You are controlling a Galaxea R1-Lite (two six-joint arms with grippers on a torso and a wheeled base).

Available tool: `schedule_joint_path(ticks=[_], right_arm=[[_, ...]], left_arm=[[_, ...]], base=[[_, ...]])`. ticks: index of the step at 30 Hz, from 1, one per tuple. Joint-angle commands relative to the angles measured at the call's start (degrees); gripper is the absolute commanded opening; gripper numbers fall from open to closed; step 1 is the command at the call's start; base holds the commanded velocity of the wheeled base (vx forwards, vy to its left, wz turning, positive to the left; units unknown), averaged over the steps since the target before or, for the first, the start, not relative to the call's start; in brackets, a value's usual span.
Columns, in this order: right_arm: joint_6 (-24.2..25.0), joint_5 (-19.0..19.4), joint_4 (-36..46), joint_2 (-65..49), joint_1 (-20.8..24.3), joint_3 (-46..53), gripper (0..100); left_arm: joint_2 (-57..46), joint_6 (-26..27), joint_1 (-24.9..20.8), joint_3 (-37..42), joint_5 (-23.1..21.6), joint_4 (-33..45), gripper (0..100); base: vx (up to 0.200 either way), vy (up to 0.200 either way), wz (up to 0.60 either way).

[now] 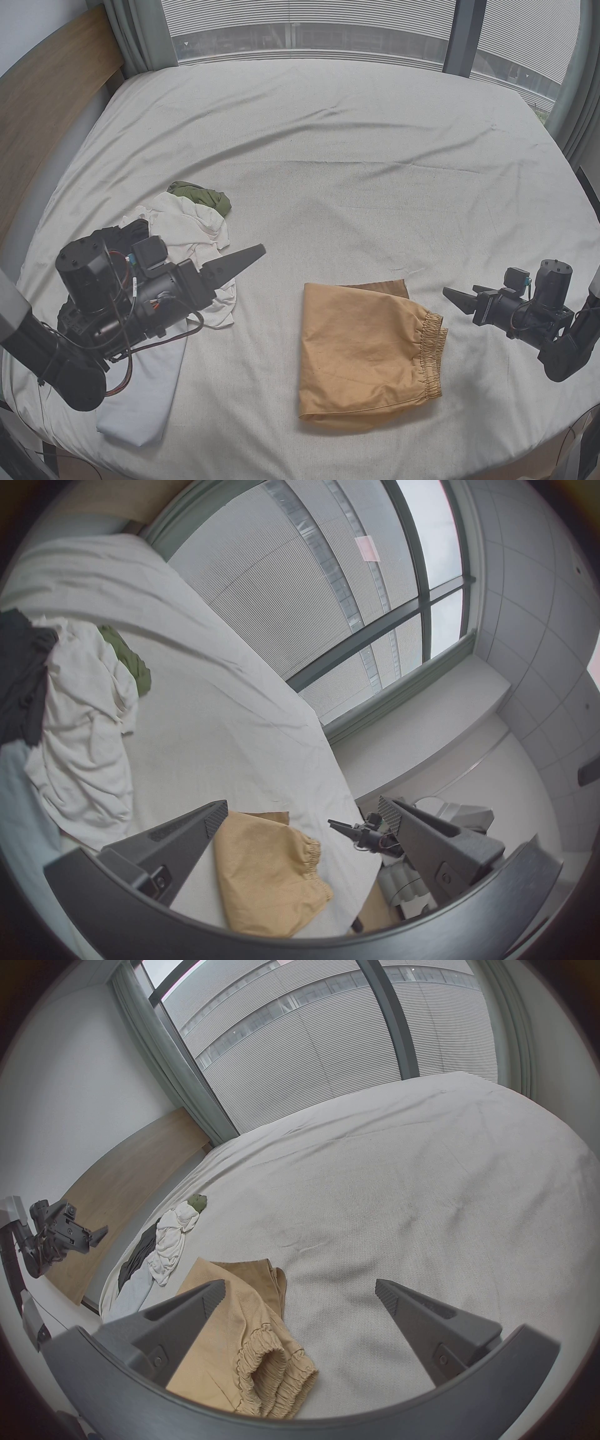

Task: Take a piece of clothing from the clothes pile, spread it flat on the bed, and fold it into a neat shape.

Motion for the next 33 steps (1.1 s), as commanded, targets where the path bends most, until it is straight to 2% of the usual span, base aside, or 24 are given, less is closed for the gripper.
schedule_joint_path(ticks=[1,6,10,33], right_arm=[[0.0,0.0,0.1,0.1,0.1,0.8,100],[-0.2,0.5,0.6,0.2,0.4,3.3,100],[-0.3,1.2,0.7,0.7,2.3,6.4,100],[0.1,1.5,-2.3,13.4,9.2,11.3,100]], left_arm=[[-2.1,5.8,3.5,4.2,-1.3,-0.3,100],[-2.5,13.4,4.7,8.1,-1.5,-0.8,100],[-2.4,16.5,4.7,9.9,-1.5,-1.4,100],[-1.9,17.0,4.8,11.7,-1.6,-3.5,100]], base=[[0.0,0.0,0.0],[0.0,0.0,0.0],[0.0,0.0,0.0],[0.0,0.0,0.0]])
